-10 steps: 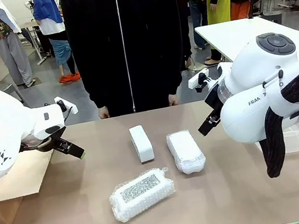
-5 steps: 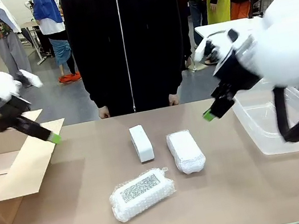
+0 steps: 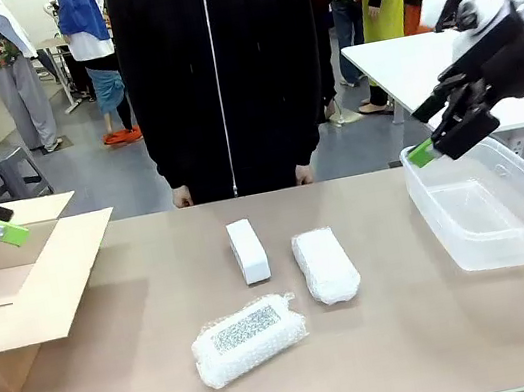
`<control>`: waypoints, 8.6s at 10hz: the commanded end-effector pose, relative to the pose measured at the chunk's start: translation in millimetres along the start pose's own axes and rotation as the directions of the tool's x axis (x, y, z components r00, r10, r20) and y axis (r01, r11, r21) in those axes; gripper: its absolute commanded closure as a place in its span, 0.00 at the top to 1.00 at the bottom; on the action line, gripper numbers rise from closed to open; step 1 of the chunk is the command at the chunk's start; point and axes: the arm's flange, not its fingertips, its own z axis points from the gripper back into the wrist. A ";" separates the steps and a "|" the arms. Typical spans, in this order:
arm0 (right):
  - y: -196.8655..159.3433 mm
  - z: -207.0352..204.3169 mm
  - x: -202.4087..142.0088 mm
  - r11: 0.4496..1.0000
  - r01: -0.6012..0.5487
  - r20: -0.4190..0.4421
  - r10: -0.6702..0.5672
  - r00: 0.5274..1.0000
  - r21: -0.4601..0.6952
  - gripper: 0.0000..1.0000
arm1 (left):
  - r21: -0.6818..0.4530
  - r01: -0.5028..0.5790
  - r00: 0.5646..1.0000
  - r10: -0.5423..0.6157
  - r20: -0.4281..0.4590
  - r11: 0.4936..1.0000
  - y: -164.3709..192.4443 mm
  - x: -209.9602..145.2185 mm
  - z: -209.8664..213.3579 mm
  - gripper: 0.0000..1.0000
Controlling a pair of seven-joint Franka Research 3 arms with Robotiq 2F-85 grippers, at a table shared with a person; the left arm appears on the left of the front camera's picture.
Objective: Separate and place wrapped and unwrapped clocks.
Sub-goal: Pick up the Digital clock indicated by the person.
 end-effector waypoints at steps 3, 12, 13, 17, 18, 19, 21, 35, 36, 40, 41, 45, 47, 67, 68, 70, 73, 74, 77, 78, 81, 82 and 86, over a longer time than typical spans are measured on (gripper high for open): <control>48.0 1.0 -66.5 0.999 -0.006 0.094 0.002 0.996 0.040 1.00 | -0.034 0.039 0.996 -0.037 0.077 0.999 -3.3 -21.0 8.7 1.00; 36.1 -8.0 -68.2 0.996 0.009 0.068 -0.015 0.998 0.084 1.00 | -0.051 0.119 0.990 -0.115 0.085 0.992 -13.5 -19.9 15.0 1.00; 36.2 -8.8 -67.1 0.997 0.008 0.059 -0.013 0.998 0.081 1.00 | -0.049 0.118 0.990 -0.113 0.086 0.992 -12.9 -19.5 13.7 1.00; -2.3 24.6 -22.5 0.998 0.024 0.040 -0.027 0.999 0.064 1.00 | -0.039 0.101 0.993 -0.099 0.062 0.994 -7.8 -8.0 21.8 1.00; -2.3 24.6 -22.5 0.998 0.024 0.040 -0.027 0.999 0.064 1.00 | -0.039 0.101 0.993 -0.099 0.062 0.994 -7.8 -8.0 21.8 1.00; -2.3 24.6 -22.5 0.998 0.024 0.040 -0.027 0.999 0.064 1.00 | -0.039 0.101 0.993 -0.099 0.062 0.994 -7.8 -8.0 21.8 1.00; -2.3 24.6 -22.5 0.998 0.024 0.040 -0.027 0.999 0.064 1.00 | -0.039 0.101 0.993 -0.099 0.062 0.994 -7.8 -8.0 21.8 1.00; -3.3 22.5 12.9 0.985 0.154 0.017 -0.156 0.988 0.074 1.00 | -0.039 0.101 0.993 -0.099 0.062 0.994 -7.8 -8.0 21.8 1.00; -0.6 8.9 52.7 0.973 0.221 -0.034 -0.219 0.975 0.068 1.00 | -0.039 0.101 0.993 -0.099 0.062 0.994 -7.8 -8.0 21.8 1.00; 2.7 -126.9 176.7 0.874 0.481 -0.205 -0.483 0.851 -0.061 1.00 | -0.039 0.101 0.993 -0.099 0.062 0.994 -7.8 -8.0 21.8 1.00; 6.4 -163.0 186.5 0.839 0.536 -0.204 -0.544 0.814 -0.099 1.00 | -0.039 0.101 0.993 -0.099 0.062 0.994 -7.8 -8.0 21.8 1.00; 21.8 -282.6 168.8 0.750 0.617 -0.224 -0.661 0.717 -0.239 1.00 | -0.039 0.101 0.993 -0.099 0.062 0.994 -7.8 -8.0 21.8 1.00; 18.4 -300.8 152.1 0.718 0.644 -0.249 -0.696 0.673 -0.266 1.00 | -0.039 0.101 0.993 -0.099 0.062 0.994 -7.8 -8.0 21.8 1.00; 10.0 -432.1 149.8 0.643 0.591 -0.368 -0.764 0.529 -0.487 1.00 | -0.039 0.101 0.993 -0.099 0.062 0.994 -7.8 -8.0 21.8 1.00; 6.5 -436.8 149.3 0.647 0.591 -0.390 -0.762 0.517 -0.481 1.00 | -0.039 0.101 0.993 -0.099 0.062 0.994 -7.8 -8.0 21.8 1.00; 7.6 -444.7 151.7 0.631 0.596 -0.389 -0.776 0.497 -0.497 1.00 | -0.039 0.101 0.993 -0.099 0.062 0.994 -7.8 -8.0 21.8 1.00; 9.1 -446.8 150.8 0.635 0.607 -0.390 -0.772 0.502 -0.477 1.00 | -0.039 0.101 0.993 -0.099 0.062 0.994 -7.8 -8.0 21.8 1.00; 9.2 -446.2 151.1 0.632 0.603 -0.398 -0.775 0.490 -0.487 0.82 | -0.039 0.101 0.993 -0.099 0.062 0.994 -7.8 -8.0 21.8 1.00; 9.2 -447.4 151.4 0.625 0.603 -0.414 -0.780 0.469 -0.496 0.77 | -0.039 0.101 0.993 -0.099 0.062 0.994 -7.8 -8.0 21.8 1.00; 8.9 -448.1 151.6 0.624 0.604 -0.414 -0.781 0.467 -0.496 0.46 | -0.039 0.101 0.993 -0.099 0.062 0.994 -7.8 -8.0 21.8 1.00; 7.5 -449.9 151.0 0.622 0.605 -0.420 -0.782 0.460 -0.496 0.41 | -0.039 0.101 0.993 -0.099 0.062 0.994 -7.8 -8.0 21.8 1.00; 7.5 -449.9 151.0 0.623 0.605 -0.420 -0.782 0.460 -0.496 0.10 | -0.039 0.101 0.993 -0.099 0.062 0.994 -7.8 -8.0 21.8 1.00; 8.3 -433.5 158.9 0.605 0.598 -0.401 -0.796 0.454 -0.526 0.23 | -0.039 0.101 0.993 -0.099 0.062 0.994 -7.8 -8.0 21.8 1.00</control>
